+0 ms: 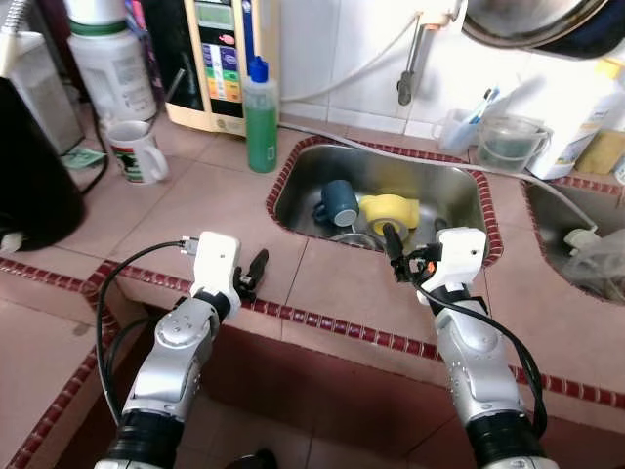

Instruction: Kitchen organization

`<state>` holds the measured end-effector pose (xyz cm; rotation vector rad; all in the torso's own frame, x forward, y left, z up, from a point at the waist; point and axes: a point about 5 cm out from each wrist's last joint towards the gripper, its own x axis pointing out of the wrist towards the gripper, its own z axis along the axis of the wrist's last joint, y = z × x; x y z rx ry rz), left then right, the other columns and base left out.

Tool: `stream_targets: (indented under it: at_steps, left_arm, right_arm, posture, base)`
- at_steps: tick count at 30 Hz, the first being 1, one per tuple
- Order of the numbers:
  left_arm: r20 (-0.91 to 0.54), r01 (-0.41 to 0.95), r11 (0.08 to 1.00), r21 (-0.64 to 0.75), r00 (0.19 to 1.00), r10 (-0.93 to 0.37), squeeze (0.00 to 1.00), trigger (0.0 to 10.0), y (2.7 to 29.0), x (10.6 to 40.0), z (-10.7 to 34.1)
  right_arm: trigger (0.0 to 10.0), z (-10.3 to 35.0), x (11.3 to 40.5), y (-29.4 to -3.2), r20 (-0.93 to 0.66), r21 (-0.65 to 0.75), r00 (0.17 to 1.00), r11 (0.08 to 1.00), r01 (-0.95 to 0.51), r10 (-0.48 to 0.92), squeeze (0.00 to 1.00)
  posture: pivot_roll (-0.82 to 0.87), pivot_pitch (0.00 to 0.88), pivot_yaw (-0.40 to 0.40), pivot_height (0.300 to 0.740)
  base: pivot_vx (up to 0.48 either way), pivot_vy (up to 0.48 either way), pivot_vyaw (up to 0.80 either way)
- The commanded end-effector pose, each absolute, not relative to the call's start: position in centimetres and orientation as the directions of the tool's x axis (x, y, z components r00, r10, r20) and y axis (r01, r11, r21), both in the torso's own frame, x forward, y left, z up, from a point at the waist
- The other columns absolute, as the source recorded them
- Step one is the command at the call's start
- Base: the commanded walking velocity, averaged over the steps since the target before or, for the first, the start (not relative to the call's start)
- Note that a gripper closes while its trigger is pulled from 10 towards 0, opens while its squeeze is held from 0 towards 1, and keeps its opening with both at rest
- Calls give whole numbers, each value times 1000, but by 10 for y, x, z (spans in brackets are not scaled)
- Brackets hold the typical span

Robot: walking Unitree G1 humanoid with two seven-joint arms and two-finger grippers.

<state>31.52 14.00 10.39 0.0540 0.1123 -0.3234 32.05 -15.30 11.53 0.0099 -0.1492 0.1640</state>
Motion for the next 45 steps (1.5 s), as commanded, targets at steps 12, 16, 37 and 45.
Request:
stream_targets:
  at_steps: [12,16,37,45]
  left_arm:
    - [-66,401,914,58,915,-398,0,10000,141,315,110]
    - [-78,421,904,79,906,-415,0,10000,142,315,110]
    - [-30,453,883,124,891,-453,0,10000,145,314,116]
    - [10,539,835,112,839,-544,0,10000,139,305,108]
  right_arm:
    - [10000,115,320,-150,182,-9,968,985,-172,171,0]
    - [10000,113,321,-147,180,-11,968,985,-175,174,0]
    - [10000,110,313,-145,203,-34,961,982,-185,188,0]
    - [10000,94,290,-118,150,-172,890,898,-405,430,0]
  posture:
    - [81,0,0,740]
    - [85,0,8,740]
    - [72,0,37,740]
    - [56,0,31,740]
  base:
    - [0,0,0]
    - [0,0,0]
    - [123,0,0]
    - [0,0,0]
